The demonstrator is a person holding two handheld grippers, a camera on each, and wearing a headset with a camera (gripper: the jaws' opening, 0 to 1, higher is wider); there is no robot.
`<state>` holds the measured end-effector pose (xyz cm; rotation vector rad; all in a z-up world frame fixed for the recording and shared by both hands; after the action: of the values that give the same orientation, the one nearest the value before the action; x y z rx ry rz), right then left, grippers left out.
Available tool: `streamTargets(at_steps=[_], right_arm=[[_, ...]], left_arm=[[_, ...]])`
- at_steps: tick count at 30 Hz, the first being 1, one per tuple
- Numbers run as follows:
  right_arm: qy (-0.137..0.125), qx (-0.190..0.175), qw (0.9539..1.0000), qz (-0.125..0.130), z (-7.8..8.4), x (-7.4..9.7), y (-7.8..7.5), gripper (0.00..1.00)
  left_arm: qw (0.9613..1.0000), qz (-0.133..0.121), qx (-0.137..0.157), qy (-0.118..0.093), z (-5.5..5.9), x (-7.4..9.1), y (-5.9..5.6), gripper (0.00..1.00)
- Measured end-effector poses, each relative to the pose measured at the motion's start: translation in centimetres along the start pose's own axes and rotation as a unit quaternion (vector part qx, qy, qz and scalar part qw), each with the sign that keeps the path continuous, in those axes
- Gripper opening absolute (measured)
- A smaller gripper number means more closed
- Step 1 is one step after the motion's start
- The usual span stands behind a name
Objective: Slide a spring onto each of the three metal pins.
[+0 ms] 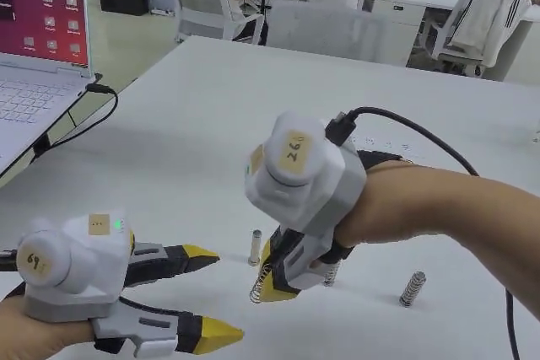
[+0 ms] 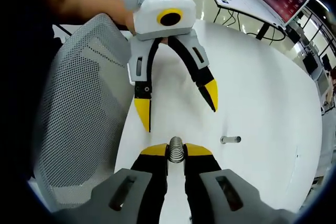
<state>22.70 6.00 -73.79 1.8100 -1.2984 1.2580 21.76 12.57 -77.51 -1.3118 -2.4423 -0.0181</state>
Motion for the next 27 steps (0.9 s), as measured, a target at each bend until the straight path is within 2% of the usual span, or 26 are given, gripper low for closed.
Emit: streamTargets(at_steps=[11, 27], right_arm=[[-0.001, -0.003, 1.0000, 0.003, 0.08, 0.22, -0.30, 0.09], [0.001, -0.008, 1.0000, 0.001, 0.38, 0.39, -0.59, 0.09]], left_arm=[[0.9998, -0.018, 0.011, 0.000, 0.24, 0.17, 0.63, 0.73], [0.9995, -0.023, 0.021, 0.001, 0.57, -0.05, 0.99, 0.81]])
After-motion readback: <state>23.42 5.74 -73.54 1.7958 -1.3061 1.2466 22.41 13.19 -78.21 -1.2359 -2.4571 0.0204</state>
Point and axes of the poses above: the centre of the closed fingertips' face, and the gripper's own axes: x roughly backward along the fingers, y roughly to its left, z roughly out of its underside, the point moved 4 cm from there along x, roughly backward along the fingers, and after that the axes turned 6 degrees about x, right-handed, at the moved point
